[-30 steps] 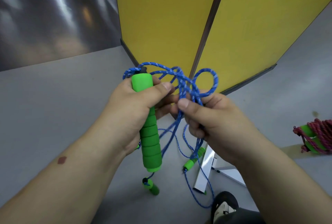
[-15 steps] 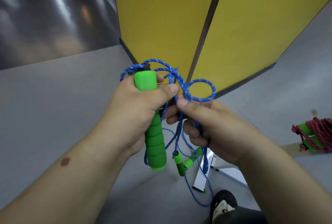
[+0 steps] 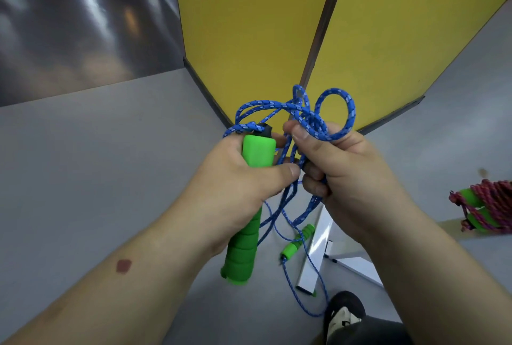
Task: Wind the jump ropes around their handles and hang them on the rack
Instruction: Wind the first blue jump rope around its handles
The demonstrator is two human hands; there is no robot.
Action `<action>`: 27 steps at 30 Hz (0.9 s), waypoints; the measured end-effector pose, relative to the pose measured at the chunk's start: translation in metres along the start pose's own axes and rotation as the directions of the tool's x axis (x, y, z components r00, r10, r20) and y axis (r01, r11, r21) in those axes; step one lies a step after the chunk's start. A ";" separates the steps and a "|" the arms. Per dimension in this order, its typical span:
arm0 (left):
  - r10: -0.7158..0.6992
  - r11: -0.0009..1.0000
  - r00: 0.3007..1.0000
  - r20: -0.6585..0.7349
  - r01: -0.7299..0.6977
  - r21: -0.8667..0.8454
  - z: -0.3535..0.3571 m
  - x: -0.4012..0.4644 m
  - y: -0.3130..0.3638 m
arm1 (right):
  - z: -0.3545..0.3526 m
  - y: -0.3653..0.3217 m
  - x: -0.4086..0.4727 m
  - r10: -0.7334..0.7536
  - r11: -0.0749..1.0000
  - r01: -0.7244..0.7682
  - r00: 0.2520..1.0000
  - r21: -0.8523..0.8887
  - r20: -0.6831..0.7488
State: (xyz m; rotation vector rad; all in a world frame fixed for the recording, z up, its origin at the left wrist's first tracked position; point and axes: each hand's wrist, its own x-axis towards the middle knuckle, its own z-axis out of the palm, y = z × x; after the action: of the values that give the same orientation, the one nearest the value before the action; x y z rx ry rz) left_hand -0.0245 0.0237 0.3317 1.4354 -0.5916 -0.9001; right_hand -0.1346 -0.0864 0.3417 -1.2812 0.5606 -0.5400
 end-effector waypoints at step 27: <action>-0.014 0.974 1.000 0.027 0.020 -0.227 -0.003 0.000 0.010 | -0.001 0.001 0.000 -0.030 0.999 0.031 0.999 -0.045 0.024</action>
State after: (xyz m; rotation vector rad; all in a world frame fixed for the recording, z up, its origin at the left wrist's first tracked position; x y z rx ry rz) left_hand -0.0201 0.0249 0.3409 1.2262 -0.4789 -0.9680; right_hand -0.1356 -0.0867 0.3405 -1.3393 0.5373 -0.5394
